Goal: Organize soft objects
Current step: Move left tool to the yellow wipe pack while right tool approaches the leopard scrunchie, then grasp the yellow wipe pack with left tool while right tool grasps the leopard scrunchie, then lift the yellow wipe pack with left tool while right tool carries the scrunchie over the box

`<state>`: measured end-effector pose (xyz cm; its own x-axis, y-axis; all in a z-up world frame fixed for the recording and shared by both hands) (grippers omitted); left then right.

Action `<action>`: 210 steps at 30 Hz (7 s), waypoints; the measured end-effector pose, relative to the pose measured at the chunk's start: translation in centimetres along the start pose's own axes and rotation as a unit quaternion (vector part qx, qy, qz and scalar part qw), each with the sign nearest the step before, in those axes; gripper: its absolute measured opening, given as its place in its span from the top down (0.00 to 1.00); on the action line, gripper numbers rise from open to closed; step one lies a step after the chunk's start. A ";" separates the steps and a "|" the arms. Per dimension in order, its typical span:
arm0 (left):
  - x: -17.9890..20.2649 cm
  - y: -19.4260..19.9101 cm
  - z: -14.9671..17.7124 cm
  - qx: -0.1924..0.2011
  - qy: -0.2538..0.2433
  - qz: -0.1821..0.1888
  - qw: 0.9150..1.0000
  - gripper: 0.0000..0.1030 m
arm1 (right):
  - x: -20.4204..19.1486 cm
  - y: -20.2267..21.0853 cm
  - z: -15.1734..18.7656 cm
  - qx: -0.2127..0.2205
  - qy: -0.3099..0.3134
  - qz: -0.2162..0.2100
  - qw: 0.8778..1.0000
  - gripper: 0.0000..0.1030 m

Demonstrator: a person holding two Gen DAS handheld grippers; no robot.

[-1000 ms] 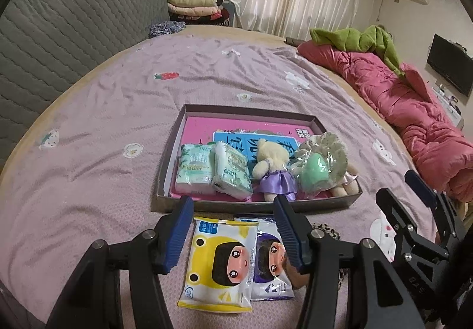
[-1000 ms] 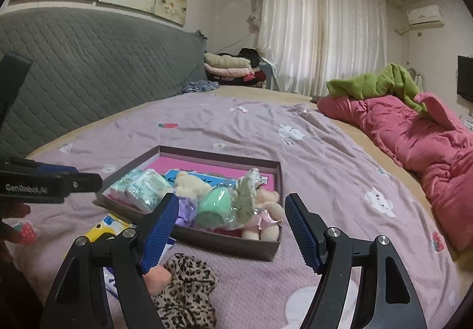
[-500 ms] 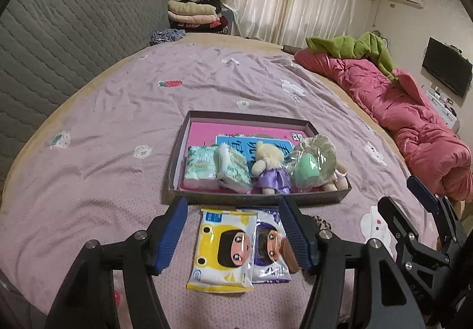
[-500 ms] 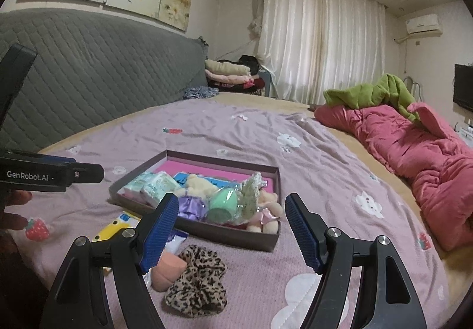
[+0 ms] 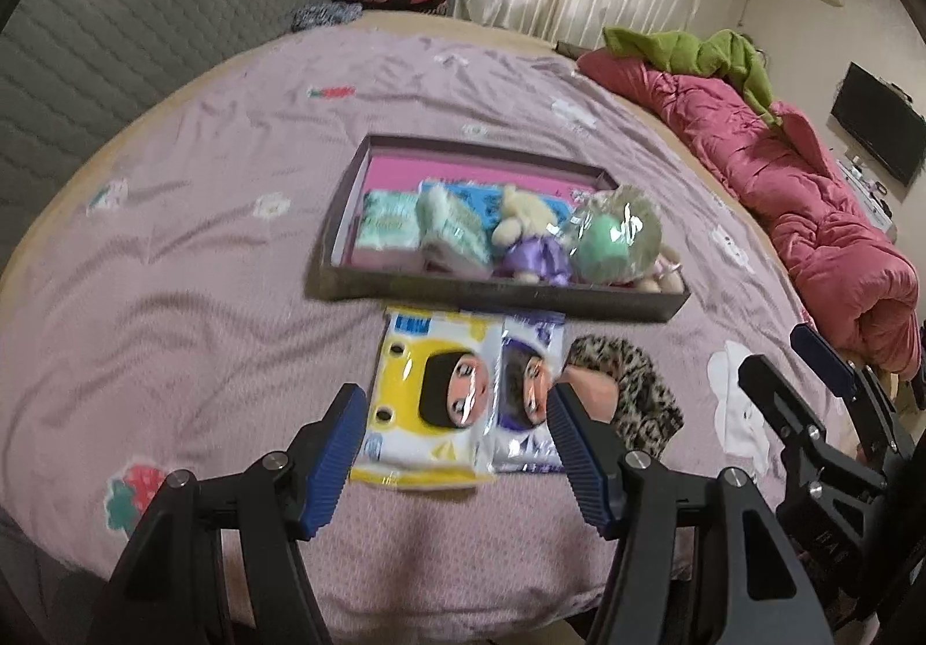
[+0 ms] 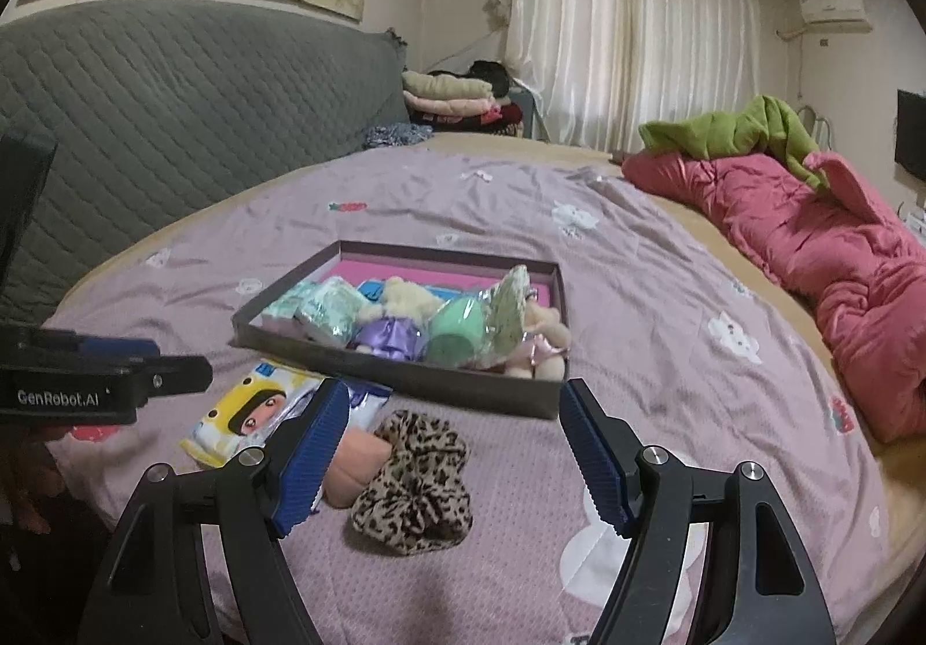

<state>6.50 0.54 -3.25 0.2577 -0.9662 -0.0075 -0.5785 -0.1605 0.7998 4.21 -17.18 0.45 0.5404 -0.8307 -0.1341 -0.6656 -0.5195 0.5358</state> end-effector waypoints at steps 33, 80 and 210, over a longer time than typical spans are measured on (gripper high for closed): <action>0.3 -2.5 4.0 -0.060 -0.022 -0.011 0.998 0.38 | 0.0 -4.2 5.2 -0.118 -0.041 -0.018 0.992 0.26; -0.2 -9.4 1.3 -0.067 -0.002 -0.041 0.997 0.19 | 3.5 -10.2 6.0 -0.130 -0.033 -0.001 0.991 0.26; 0.4 -13.5 -11.6 0.026 -0.004 -0.088 0.996 0.48 | 3.1 -15.0 -5.7 0.032 0.022 -0.090 0.995 0.71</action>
<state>23.39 4.63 -7.11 0.3529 -0.9237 -0.1493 -0.5646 -0.3375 0.7532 18.79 -10.82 -3.19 0.6742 -0.7149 -0.1855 -0.5874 -0.6713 0.4520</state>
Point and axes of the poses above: each gripper's, at about its wrist camera, not at the fingertips, and y roughly against the way its jaws point, x to its right, z to its underside, the point moved 4 cm from there along -y, roughly the way its jaws point, and after that the axes turned 15 degrees about -z, right-handed, at the moved point
